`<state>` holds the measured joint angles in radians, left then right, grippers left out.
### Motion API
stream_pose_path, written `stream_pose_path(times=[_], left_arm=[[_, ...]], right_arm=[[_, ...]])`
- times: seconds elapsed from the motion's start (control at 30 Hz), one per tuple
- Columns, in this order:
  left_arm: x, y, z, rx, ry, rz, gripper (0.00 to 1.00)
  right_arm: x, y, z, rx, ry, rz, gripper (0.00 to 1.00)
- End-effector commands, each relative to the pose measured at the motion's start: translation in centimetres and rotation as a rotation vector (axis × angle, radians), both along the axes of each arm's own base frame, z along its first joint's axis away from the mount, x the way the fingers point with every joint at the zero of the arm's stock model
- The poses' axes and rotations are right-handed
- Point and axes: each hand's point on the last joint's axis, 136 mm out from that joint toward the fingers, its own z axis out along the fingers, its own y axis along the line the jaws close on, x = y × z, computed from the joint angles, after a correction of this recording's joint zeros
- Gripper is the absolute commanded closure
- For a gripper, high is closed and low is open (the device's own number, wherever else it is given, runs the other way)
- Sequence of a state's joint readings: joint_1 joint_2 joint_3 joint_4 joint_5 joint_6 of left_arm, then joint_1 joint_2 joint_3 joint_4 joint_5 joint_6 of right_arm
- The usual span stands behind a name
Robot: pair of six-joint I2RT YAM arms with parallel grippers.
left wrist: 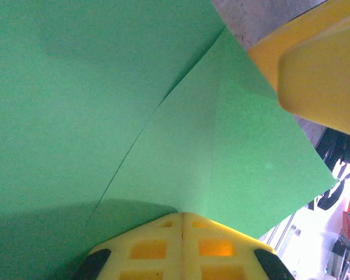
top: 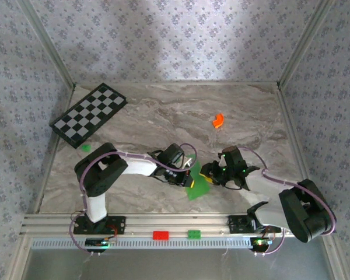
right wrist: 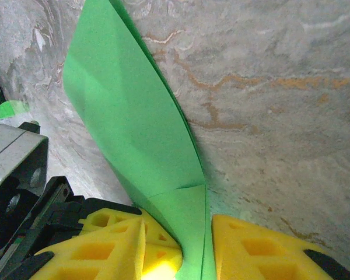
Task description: Fold a paper plane with a square sheet of paper (pick it up from the middle)
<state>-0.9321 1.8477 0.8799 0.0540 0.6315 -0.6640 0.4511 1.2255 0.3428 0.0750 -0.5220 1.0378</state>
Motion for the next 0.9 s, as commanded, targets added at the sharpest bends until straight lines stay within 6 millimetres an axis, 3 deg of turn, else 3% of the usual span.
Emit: stream_pose_path(times=[0.0, 0.17, 0.87], left_arm=[[-0.2, 0.4, -0.2, 0.022, -0.013, 0.003, 0.95], [-0.3, 0.3, -0.2, 0.015, -0.008, -0.002, 0.95], [-0.4, 0.4, -0.1, 0.006, -0.012, -0.004, 0.95]], right_arm=[[-0.2, 0.1, -0.2, 0.013, 0.011, 0.022, 0.64], [0.2, 0.7, 0.3, 0.043, -0.02, 0.036, 0.71], [0.7, 0.3, -1.0, 0.006, -0.008, 0.048, 0.74]])
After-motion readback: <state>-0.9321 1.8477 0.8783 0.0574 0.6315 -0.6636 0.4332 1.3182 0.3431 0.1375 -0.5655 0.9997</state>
